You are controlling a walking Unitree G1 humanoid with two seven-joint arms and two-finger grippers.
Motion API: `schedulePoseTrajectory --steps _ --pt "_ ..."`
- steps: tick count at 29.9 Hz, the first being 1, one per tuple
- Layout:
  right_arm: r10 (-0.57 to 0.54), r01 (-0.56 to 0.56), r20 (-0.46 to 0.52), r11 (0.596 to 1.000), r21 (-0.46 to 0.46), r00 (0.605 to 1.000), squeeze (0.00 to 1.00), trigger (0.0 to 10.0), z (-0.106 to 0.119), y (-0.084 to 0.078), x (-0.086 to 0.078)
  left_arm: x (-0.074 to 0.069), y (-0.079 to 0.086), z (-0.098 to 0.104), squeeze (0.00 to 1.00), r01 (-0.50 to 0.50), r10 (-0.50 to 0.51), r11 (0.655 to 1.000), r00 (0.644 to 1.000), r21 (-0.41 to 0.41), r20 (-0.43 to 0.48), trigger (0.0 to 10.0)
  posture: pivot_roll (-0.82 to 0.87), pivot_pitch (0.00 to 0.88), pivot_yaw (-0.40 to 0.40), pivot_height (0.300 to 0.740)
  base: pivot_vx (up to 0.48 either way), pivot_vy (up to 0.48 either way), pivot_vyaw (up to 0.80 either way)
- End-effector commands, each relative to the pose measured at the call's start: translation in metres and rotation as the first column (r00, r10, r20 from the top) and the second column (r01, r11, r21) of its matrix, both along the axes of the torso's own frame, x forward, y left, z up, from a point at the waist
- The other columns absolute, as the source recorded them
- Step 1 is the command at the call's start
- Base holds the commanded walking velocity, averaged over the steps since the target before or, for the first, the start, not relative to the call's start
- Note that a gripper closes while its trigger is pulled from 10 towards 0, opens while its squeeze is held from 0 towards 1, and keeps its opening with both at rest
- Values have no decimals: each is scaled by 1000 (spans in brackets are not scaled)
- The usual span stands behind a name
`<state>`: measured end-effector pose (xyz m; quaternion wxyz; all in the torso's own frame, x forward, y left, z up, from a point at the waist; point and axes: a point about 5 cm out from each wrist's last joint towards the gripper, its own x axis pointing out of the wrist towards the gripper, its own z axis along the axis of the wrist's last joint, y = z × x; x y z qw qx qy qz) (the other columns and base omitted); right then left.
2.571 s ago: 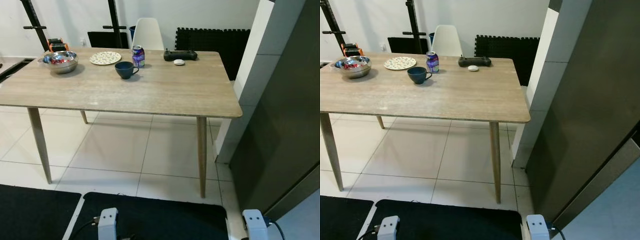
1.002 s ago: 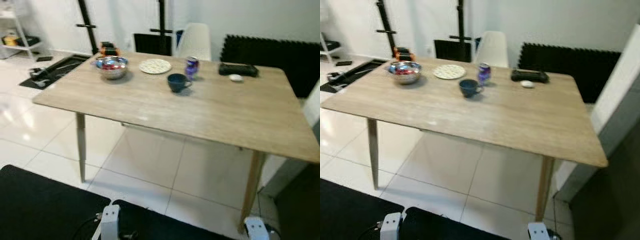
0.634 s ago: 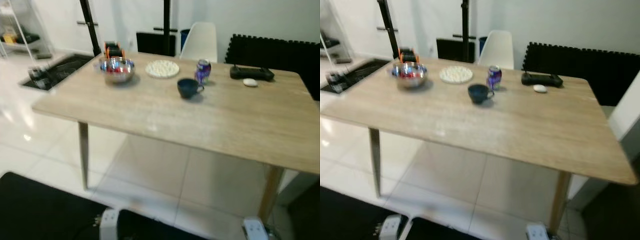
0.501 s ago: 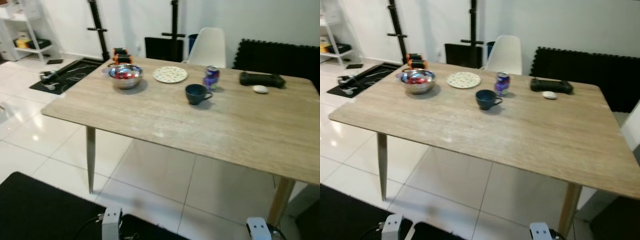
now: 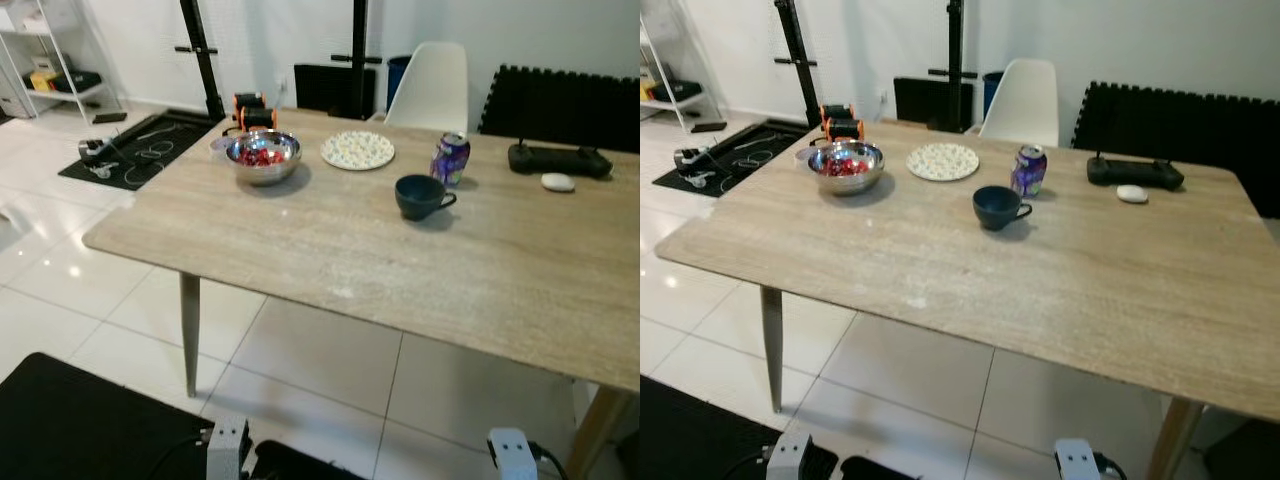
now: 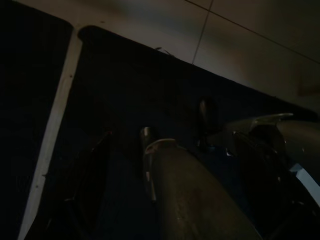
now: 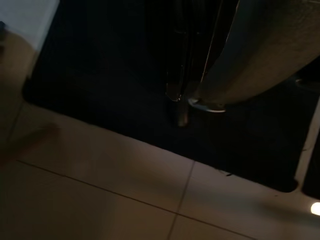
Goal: Restocking fridge
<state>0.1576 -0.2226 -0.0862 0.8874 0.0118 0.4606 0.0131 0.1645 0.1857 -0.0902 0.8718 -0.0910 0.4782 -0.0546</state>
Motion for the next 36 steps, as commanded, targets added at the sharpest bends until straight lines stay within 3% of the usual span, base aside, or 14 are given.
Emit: schedulePoseTrajectory --steps 1,8,14,17,18,21,22,24,25,27,28,30,31,36 --pt "-5 5 19 1000 4 1000 0 10000 2 -3 2 -8 -3 -4 0 14 -13 1000 999 13 -35 10000 -80 0 13 740 0 -424 0" --pt "99 -108 93 989 102 991 0 10000 9 7 16 -6 0 -3 0 -41 41 999 999 14 -10 10000 -80 0 8 740 0 -120 0" --pt "292 -333 187 908 254 938 0 10000 20 26 29 -5 2 -2 0 -33 34 999 999 27 -9 10000 -87 0 6 740 0 0 0" --pt "444 -524 290 785 331 848 0 10000 33 40 40 -4 1 -2 0 -36 36 999 999 21 -3 10000 -88 0 6 740 0 0 0" --pt "444 -524 290 785 331 848 0 10000 33 40 40 -4 1 -2 0 -36 36 999 999 21 -3 10000 -88 0 6 740 0 0 0" --pt "551 -690 417 611 389 723 0 10000 51 53 50 -4 1 -2 0 -35 35 999 999 24 2 10000 -87 0 4 740 0 0 0" --pt "551 -690 417 611 389 723 0 10000 51 53 50 -4 1 -2 0 -35 35 999 999 24 2 10000 -87 0 4 740 0 0 0" --pt "588 -772 501 487 407 635 0 10000 65 62 54 -5 2 -2 0 -39 39 999 999 27 2 10000 -87 0 3 740 0 0 0" --pt "588 -772 501 487 407 635 0 10000 65 62 54 -5 2 -2 0 -39 39 999 999 27 2 10000 -87 0 3 740 0 0 0" --pt "603 -841 587 362 403 540 0 10000 83 72 58 -6 4 -2 0 -46 46 998 999 31 1 10000 -86 0 4 740 0 0 0" --pt "603 -841 587 362 403 540 0 10000 83 72 58 -6 4 -2 0 -46 46 998 999 31 1 10000 -86 0 4 740 0 0 0" --pt "591 -891 669 258 374 452 0 10000 104 83 63 -7 5 -3 0 -56 56 998 998 35 1 10000 -84 0 2 740 0 0 0" --pt "565 -913 718 213 348 406 945 10000 118 89 68 -7 6 -2 0 -67 67 997 998 37 3 10000 -83 0 2 740 0 0 0" --pt "433 -949 846 191 251 311 1000 10000 162 101 89 -6 10 -2 0 -111 110 993 994 34 14 10000 -80 0 0 740 0 0 0"
